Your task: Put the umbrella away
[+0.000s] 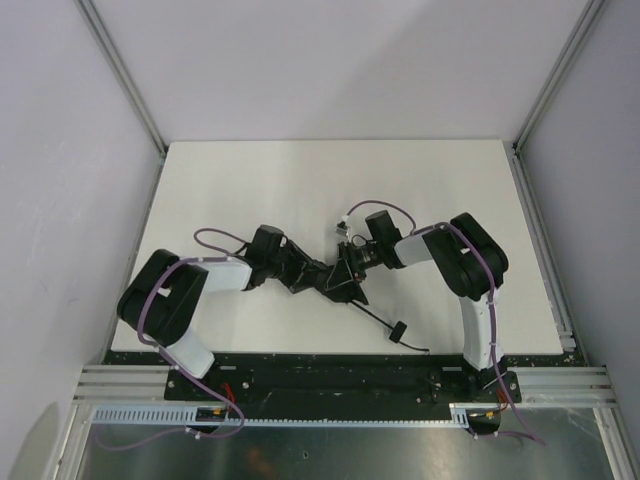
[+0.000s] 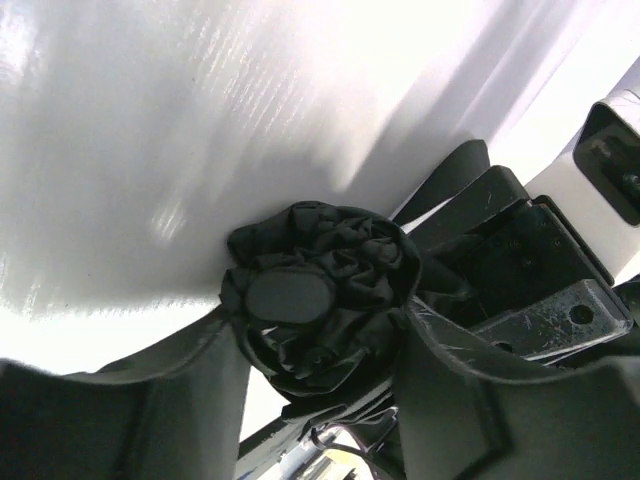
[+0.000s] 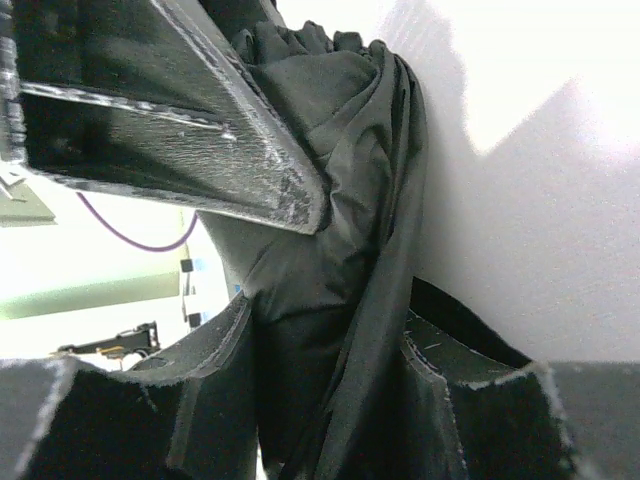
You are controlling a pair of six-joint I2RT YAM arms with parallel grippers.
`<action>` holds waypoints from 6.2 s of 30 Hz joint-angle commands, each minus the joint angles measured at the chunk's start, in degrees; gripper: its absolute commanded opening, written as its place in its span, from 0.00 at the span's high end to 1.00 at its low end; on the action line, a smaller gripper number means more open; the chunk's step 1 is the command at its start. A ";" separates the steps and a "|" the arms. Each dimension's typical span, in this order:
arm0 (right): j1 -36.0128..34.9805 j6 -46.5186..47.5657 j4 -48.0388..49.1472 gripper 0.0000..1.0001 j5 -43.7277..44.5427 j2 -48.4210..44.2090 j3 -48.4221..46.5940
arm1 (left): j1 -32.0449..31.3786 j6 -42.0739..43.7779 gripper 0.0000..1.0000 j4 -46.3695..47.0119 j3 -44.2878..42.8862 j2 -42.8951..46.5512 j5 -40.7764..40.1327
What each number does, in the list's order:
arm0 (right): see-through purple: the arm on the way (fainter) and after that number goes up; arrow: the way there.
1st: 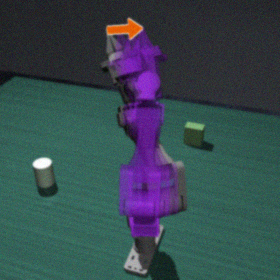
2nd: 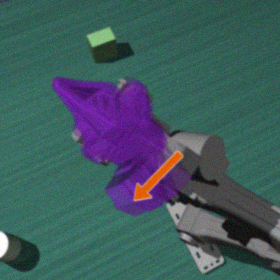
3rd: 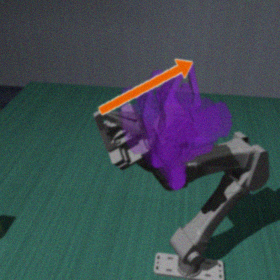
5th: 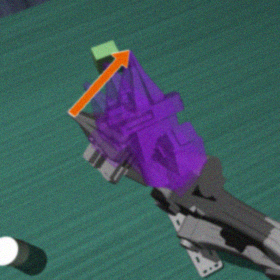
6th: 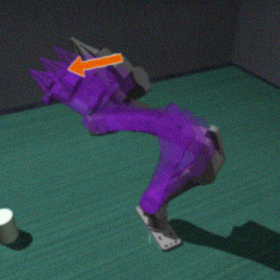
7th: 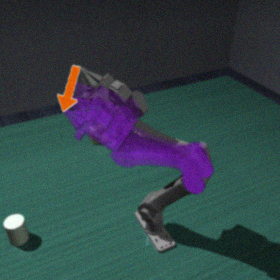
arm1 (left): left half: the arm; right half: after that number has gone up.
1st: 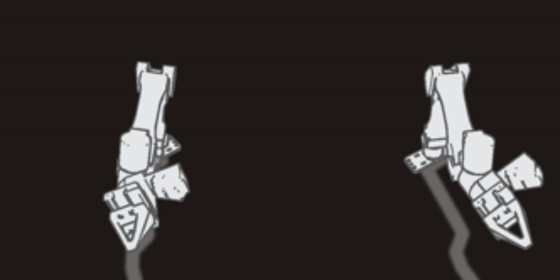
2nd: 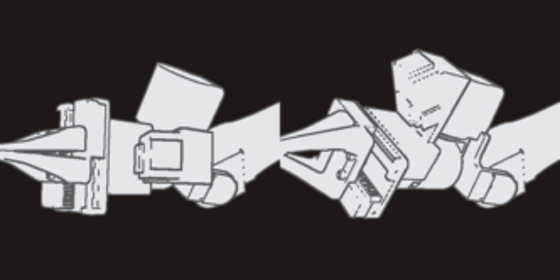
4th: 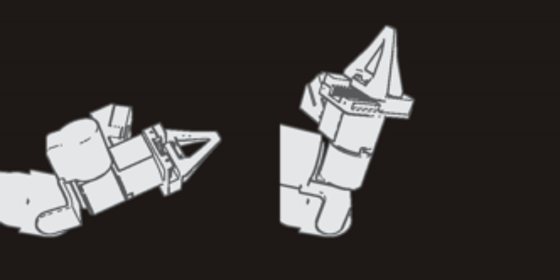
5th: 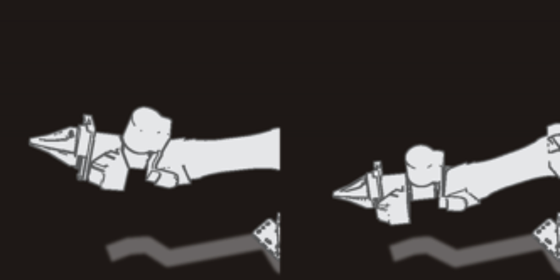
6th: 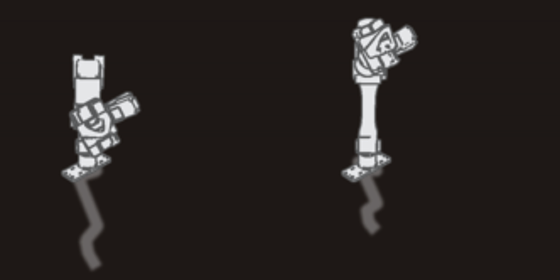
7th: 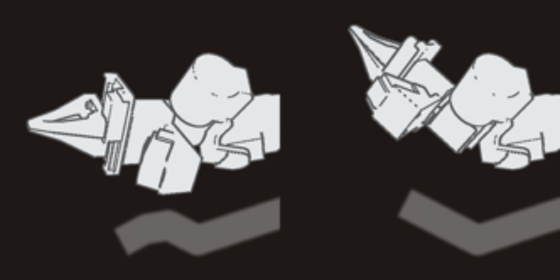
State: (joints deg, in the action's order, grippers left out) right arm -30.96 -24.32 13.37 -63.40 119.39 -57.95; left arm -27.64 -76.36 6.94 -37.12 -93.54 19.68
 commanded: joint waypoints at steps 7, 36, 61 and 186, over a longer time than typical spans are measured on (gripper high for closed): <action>-1.03 -3.21 0.14 0.87 4.86 -0.01 2.06 | -1.48 5.77 0.91 -2.66 4.01 -1.76 -9.93; -29.44 29.42 -19.89 0.23 81.18 -18.64 1.93 | -1.89 3.18 1.00 -18.59 -0.93 -3.27 -6.22; -5.28 8.47 -2.69 1.00 15.92 -7.53 7.75 | -1.35 9.00 0.10 -19.58 -5.39 0.88 -5.15; -29.45 20.52 -6.21 0.85 83.48 -22.82 14.46 | -3.86 -0.30 0.86 -17.97 -1.59 -0.97 -2.67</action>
State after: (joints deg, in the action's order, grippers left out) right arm -63.11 -5.19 4.38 17.56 94.70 -44.60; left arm -31.18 -78.91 -1.89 -39.59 -93.32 19.18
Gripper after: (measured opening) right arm 0.364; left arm 0.393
